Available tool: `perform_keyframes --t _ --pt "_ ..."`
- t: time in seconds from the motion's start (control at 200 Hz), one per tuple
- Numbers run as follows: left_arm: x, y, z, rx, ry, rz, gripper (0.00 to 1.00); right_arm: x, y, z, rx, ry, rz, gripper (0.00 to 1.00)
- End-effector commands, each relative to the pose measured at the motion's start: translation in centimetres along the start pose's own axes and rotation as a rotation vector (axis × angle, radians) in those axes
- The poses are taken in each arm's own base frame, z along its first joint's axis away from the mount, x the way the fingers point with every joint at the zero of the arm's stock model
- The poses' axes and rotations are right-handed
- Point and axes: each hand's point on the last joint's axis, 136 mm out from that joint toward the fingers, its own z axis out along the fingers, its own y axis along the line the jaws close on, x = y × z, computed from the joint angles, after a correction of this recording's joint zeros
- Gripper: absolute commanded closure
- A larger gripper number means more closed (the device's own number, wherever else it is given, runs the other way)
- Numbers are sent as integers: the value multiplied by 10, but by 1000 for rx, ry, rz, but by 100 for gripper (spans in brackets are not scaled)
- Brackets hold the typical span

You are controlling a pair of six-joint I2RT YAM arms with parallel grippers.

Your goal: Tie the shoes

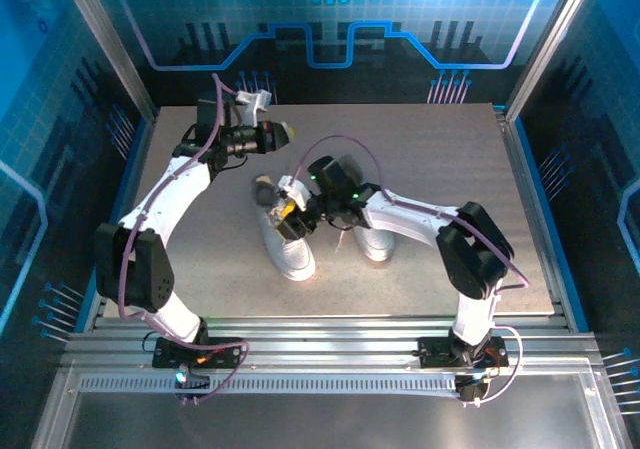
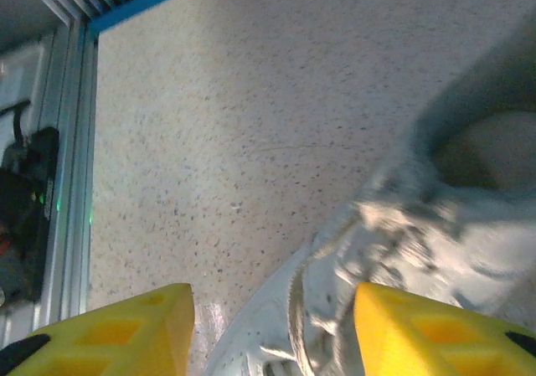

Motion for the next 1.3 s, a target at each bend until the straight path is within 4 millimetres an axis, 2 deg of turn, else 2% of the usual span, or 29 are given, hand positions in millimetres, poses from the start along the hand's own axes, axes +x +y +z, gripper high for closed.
perform_keyframes --t 0.0,0.07,0.145,0.265,0.34,0.56,0.6,0.685,0.745,0.79,0.9,0.98,1.01,1.106,1.161,1.206,1.296 --pt "0 -14 -3 57 30 42 100 -38 -26 -39 63 -175 80 45" --pt "2 -17 -2 73 42 43 100 -38 -39 -45 89 -194 122 44" --pt "3 -20 -2 95 51 42 100 -39 -46 -42 99 -193 146 44" --pt "1 -24 -1 122 57 40 100 -46 -49 -30 68 -217 171 43" --pt "0 -28 -1 139 60 43 100 -49 -58 -21 81 -223 188 42" --pt "2 -29 1 157 78 30 100 -75 -58 -3 0 -275 186 41" --pt "3 -28 1 159 80 30 100 -78 -59 -1 -11 -281 185 45" --pt "6 -27 1 158 92 28 100 -84 -59 0 -28 -299 186 74" --pt "9 -26 1 156 102 28 100 -89 -59 -1 -37 -321 185 87" --pt "11 -25 1 150 109 28 100 -92 -58 -2 -44 -335 177 90" --pt "14 -24 1 145 120 23 100 -93 -57 -2 -47 -340 176 90" --pt "14 -24 1 144 121 20 100 -92 -56 -2 -54 -340 170 100" --pt "13 -24 0 141 119 24 100 -92 -55 -2 -53 -340 170 100" --pt "14 -17 -4 78 117 37 72 -92 -57 -4 -28 -348 174 100" --pt "16 -10 -9 14 118 43 61 -92 -61 -7 -7 -353 178 100" --pt "20 -1 -16 -53 116 34 56 -91 -62 -7 4 -352 182 100" --pt "30 24 -38 -197 93 -51 53 -87 -66 -7 28 -346 196 100"
